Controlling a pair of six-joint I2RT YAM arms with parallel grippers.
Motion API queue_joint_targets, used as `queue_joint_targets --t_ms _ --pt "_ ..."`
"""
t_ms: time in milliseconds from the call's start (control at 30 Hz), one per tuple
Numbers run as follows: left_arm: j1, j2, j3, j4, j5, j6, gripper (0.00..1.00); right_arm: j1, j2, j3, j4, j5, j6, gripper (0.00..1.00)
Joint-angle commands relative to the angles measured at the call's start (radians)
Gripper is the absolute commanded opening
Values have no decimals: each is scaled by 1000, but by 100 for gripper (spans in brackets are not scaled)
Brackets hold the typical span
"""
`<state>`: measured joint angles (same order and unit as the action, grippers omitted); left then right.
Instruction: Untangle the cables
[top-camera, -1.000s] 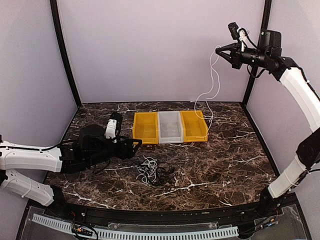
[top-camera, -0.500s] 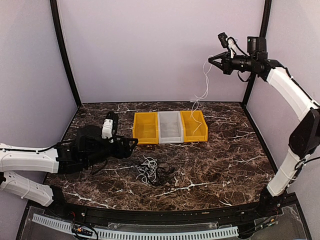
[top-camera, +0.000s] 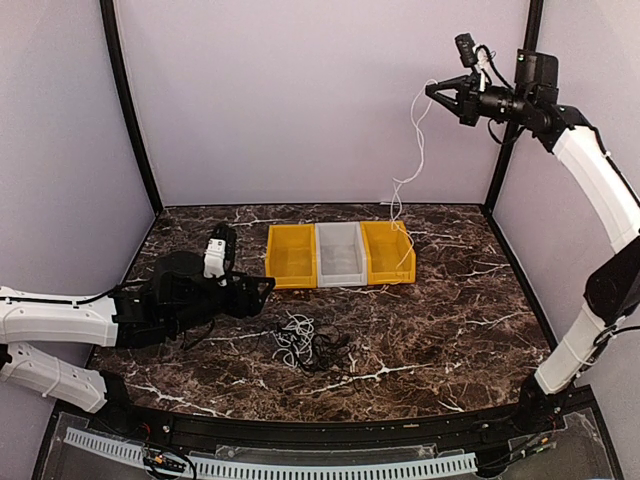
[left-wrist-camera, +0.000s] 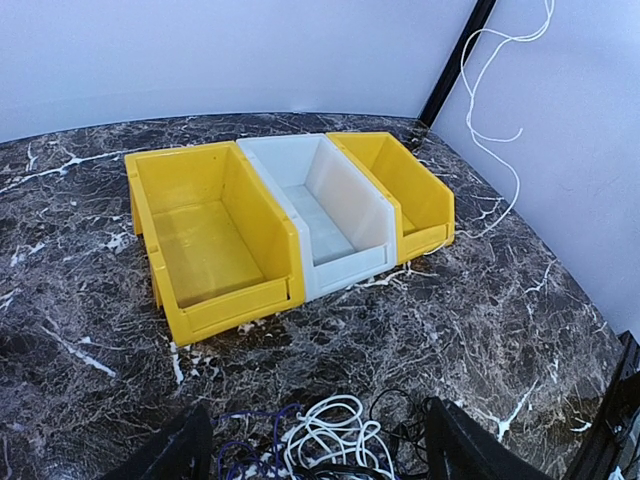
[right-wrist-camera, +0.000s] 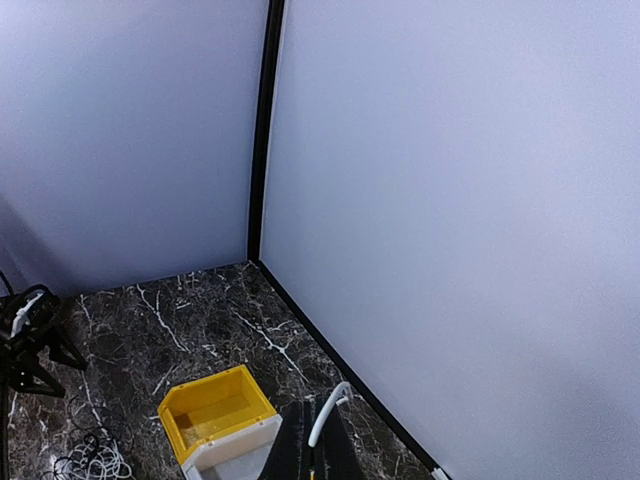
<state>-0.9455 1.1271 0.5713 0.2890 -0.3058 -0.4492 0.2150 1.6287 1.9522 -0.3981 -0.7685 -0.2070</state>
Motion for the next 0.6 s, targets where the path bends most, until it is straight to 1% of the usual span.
queue_joint_targets --t_ms 0,133,267,400,567 --pt "-1 1 -15 6 -10 4 76 8 -128 -33 21 -119 37 0" --pt "-1 12 -12 14 -9 11 76 26 -181 -70 -89 -139 -38 0" --pt "-2 26 -10 25 1 12 76 33 -224 -109 -136 -121 -81 0" --pt "-1 45 1 34 16 11 76 33 -224 -103 -109 -71 -71 0" --pt "-1 52 17 17 26 7 75 34 -173 -71 -54 -9 -47 0"
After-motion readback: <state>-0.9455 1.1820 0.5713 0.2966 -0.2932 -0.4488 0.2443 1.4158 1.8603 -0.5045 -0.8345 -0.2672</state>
